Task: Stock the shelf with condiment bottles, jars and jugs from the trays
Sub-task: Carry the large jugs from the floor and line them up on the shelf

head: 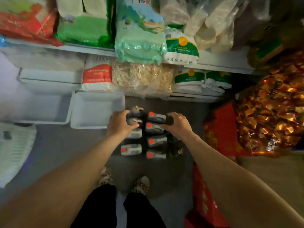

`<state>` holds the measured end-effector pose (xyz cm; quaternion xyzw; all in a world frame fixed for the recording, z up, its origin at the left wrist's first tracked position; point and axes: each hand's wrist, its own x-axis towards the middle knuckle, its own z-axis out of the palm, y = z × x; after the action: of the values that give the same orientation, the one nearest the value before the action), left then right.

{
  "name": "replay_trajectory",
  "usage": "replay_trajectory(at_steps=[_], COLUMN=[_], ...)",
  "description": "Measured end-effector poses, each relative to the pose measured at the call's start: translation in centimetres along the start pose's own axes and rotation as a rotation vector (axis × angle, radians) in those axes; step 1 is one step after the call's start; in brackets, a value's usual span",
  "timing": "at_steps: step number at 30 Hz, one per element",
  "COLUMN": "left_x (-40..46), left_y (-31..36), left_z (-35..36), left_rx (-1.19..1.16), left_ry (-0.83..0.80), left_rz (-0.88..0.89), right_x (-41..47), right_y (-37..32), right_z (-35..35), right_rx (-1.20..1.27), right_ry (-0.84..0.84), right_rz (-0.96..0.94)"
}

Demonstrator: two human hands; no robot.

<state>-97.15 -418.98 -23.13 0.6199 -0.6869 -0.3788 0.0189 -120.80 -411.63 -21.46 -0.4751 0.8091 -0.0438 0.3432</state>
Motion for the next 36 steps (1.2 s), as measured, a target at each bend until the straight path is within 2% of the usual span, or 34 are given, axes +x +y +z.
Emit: replay_trajectory(at_steps=[6, 11, 16, 22, 30, 36], left_x=[3.0, 6.7, 9.7, 12.7, 15.7, 16.6], left_y=[-9.0, -16.9, -24.1, -31.4, -36.2, -37.4], left_z=[7.5, 16.3, 24.6, 31.9, 36.4, 36.6], left_rx=[-0.056, -0.067, -0.177, -0.274, -0.489, -0.57], left_ry=[-0.072, -0.156, -0.254, -0.324, -0.341, -0.405], left_rz=[-0.132, -0.226, -0.317, -0.356, -0.295, -0.258], right_x=[5.3, 10.1, 13.9, 16.3, 17.6, 18.8], right_y=[3.8, 8.3, 11.6, 13.9, 16.5, 17.4], right_z=[11.3, 22.4, 33.3, 44.0, 50.4, 50.5], right_rx=[0.139, 0.201, 0.27, 0.359, 0.619, 0.601], right_ry=[-0.08, -0.165, -0.203, -0.15, 0.029, -0.035], right_rz=[0.059, 0.133, 0.158, 0.148, 0.126, 0.039])
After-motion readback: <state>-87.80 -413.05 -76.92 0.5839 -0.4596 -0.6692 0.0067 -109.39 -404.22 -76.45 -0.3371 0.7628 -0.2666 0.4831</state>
